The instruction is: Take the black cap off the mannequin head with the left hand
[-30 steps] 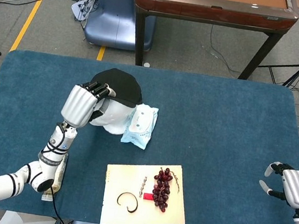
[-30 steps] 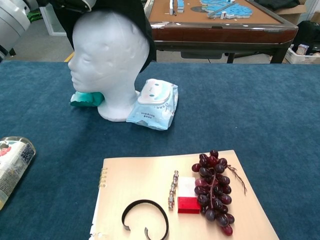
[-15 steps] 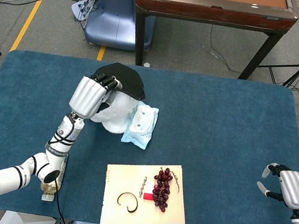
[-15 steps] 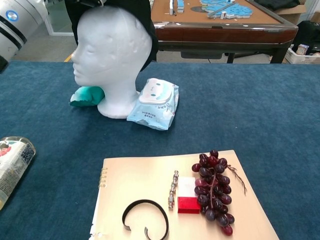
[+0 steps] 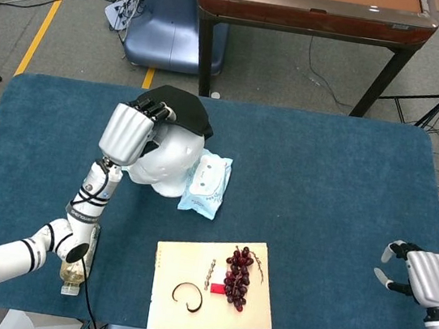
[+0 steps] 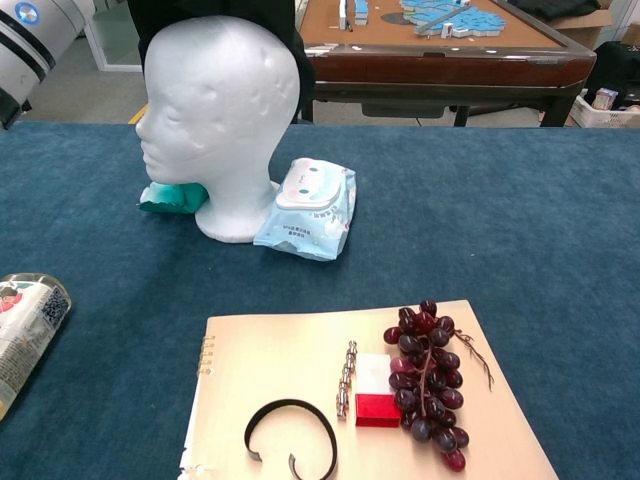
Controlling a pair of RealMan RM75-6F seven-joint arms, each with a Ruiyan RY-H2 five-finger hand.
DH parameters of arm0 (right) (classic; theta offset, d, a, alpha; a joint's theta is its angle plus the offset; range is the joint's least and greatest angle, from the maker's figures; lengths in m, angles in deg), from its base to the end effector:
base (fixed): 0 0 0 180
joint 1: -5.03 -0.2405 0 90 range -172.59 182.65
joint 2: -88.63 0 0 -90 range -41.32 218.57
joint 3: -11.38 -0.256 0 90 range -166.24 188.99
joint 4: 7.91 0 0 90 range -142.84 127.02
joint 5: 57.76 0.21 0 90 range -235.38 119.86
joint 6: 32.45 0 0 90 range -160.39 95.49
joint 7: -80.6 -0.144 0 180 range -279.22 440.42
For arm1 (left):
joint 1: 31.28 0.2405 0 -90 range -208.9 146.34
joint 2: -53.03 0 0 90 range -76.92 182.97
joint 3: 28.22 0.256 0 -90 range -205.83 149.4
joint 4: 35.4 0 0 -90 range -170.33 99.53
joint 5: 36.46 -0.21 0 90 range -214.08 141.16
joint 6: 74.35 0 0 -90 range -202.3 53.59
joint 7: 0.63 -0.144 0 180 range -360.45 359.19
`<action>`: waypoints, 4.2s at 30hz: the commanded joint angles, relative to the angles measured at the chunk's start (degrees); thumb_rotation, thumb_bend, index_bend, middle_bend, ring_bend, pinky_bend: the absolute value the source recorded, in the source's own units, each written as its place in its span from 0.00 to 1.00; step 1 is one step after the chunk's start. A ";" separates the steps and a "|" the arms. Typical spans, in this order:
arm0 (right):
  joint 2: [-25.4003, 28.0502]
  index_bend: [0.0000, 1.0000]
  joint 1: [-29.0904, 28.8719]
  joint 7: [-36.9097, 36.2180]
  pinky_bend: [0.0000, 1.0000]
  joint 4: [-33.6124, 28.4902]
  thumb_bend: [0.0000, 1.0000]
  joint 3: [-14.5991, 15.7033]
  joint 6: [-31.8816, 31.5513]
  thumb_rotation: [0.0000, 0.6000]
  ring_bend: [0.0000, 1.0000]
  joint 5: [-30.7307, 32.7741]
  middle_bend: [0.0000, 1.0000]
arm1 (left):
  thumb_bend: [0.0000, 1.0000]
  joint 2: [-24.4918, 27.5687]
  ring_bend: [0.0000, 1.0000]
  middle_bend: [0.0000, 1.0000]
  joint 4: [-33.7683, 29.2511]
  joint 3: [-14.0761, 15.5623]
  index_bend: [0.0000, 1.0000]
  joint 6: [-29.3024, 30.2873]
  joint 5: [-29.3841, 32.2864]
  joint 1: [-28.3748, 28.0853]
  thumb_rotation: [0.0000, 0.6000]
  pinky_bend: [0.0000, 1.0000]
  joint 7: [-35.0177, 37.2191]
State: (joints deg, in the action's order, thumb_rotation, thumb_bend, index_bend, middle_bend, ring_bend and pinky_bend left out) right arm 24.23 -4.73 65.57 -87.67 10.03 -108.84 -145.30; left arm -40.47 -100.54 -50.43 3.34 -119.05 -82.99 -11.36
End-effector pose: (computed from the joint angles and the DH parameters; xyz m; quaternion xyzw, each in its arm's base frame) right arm -0.3470 -0.2072 0.1600 0.6256 -0.4259 0.3712 0.5380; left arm -0.0618 0.4153 0.0756 -0.6099 -0.1279 -0.6046 0.4961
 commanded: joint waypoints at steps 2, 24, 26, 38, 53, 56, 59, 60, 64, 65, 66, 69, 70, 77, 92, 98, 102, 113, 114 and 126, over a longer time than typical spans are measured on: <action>-0.02 0.57 -0.05 0.06 0.66 -0.10 0.24 0.01 0.05 1.00 0.46 0.01 0.50 | 0.54 0.09 0.50 0.66 1.37 -0.63 0.64 -0.58 1.00 -0.60 1.00 0.69 0.31; -0.01 0.57 -0.11 1.03 0.66 -1.01 0.24 0.11 0.18 1.00 0.46 0.29 0.50 | 0.54 2.55 0.50 0.66 14.69 0.28 0.64 -2.17 4.20 0.04 1.00 0.69 4.27; 0.06 0.57 -0.12 1.15 0.66 -1.20 0.24 0.09 0.12 1.00 0.46 0.26 0.50 | 0.54 3.14 0.50 0.66 16.46 1.73 0.65 -1.62 2.98 0.84 1.00 0.69 5.39; 0.06 0.57 -0.24 3.07 0.66 -2.70 0.24 0.18 0.00 1.00 0.46 -0.01 0.50 | 0.54 0.22 0.51 0.67 32.85 10.68 0.64 9.25 -4.23 9.53 1.00 0.69 24.06; -0.55 0.57 -1.07 5.62 0.66 -4.33 0.24 0.43 1.23 1.00 0.46 -0.30 0.50 | 0.54 -3.33 0.52 0.67 39.24 17.12 0.64 16.68 -6.91 20.19 1.00 0.69 31.19; -0.69 0.57 -1.20 5.86 0.66 -4.52 0.24 0.56 1.35 1.00 0.46 -0.49 0.50 | 0.54 -1.87 0.52 0.67 36.10 18.61 0.64 17.05 -7.92 21.65 1.00 0.69 29.30; -0.74 0.57 -1.22 6.05 0.66 -4.68 0.24 0.64 1.33 1.00 0.46 -0.58 0.50 | 0.54 0.52 0.51 0.67 30.53 19.61 0.64 17.06 -8.55 22.88 1.00 0.69 26.59; -0.75 0.57 -1.22 6.09 0.66 -4.73 0.24 0.68 1.30 1.00 0.46 -0.64 0.50 | 0.54 2.07 0.51 0.66 27.52 20.38 0.64 16.25 -8.92 23.34 1.00 0.69 25.77; -0.71 0.57 -1.20 6.10 0.66 -4.89 0.24 0.77 1.18 1.00 0.46 -0.76 0.50 | 0.54 10.60 0.50 0.65 12.46 23.90 0.63 9.10 -9.36 24.36 1.00 0.69 21.45; -0.71 0.57 -1.20 6.09 0.66 -4.89 0.24 0.78 1.16 1.00 0.46 -0.77 0.50 | 0.54 13.01 0.49 0.65 7.93 24.53 0.63 7.08 -8.99 24.49 1.00 0.69 19.55; -0.71 0.57 -1.22 6.08 0.66 -4.88 0.24 0.77 1.17 1.00 0.46 -0.75 0.50 | 0.54 15.32 0.49 0.65 3.49 24.99 0.63 5.30 -8.49 24.58 1.00 0.69 17.29; -0.81 0.57 -1.36 6.01 0.66 -4.68 0.24 0.81 1.50 1.00 0.46 -0.65 0.50 | 0.54 21.49 0.48 0.63 -10.09 25.46 0.63 0.57 -5.58 25.09 1.00 0.69 10.14; -0.85 0.57 -1.41 5.99 0.66 -4.63 0.24 0.87 1.61 1.00 0.46 -0.67 0.50 | 0.54 22.63 0.47 0.62 -12.88 25.51 0.63 -0.36 -4.85 25.23 1.00 0.69 8.73; -0.93 0.57 -1.59 5.79 0.66 -4.56 0.24 0.99 1.81 1.00 0.46 -0.81 0.51 | 0.47 29.82 0.37 0.48 -28.10 27.33 0.41 -9.06 1.83 25.58 1.00 0.64 -6.11; -0.79 0.57 -1.47 5.28 0.66 -4.40 0.24 1.11 1.39 1.00 0.46 -0.89 0.51 | 0.03 36.38 0.03 0.02 -45.92 29.86 0.00 -15.34 11.91 26.75 1.00 0.26 -20.42; -0.72 0.57 -1.30 5.06 0.66 -4.40 0.24 1.12 0.94 1.00 0.46 -1.01 0.51 | 0.00 38.36 0.00 0.00 -50.03 30.16 0.00 -16.75 10.80 26.60 1.00 0.23 -19.07; -0.36 0.57 -1.30 5.11 0.66 -4.60 0.24 1.09 0.74 1.00 0.46 -1.13 0.51 | 0.00 36.67 0.11 0.07 -49.30 28.58 0.07 -12.34 9.94 28.09 1.00 0.34 -19.86; 3.34 0.57 -2.91 9.19 0.66 -8.40 0.24 -0.21 1.82 1.00 0.46 -0.69 0.51 | 0.29 31.52 0.39 0.46 -46.05 23.61 0.44 -1.52 7.35 32.10 1.00 0.54 -16.53; 3.60 0.57 -3.04 9.52 0.66 -8.73 0.24 -0.33 1.94 1.00 0.46 -0.57 0.51 | 0.30 30.85 0.40 0.47 -45.32 23.33 0.45 -0.61 6.81 32.43 1.00 0.55 -16.40; 4.95 0.57 -3.44 11.24 0.66 -10.36 0.24 -0.82 3.05 1.00 0.46 1.14 0.51 | 0.30 24.70 0.43 0.52 -38.59 21.89 0.49 3.46 3.37 34.71 1.00 0.58 -14.99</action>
State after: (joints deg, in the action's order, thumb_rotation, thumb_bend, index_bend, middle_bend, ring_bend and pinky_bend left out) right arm 29.17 -8.16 76.80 -98.02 9.19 -105.80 -144.17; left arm -15.52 -139.38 -28.53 6.79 -115.43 -48.47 -26.63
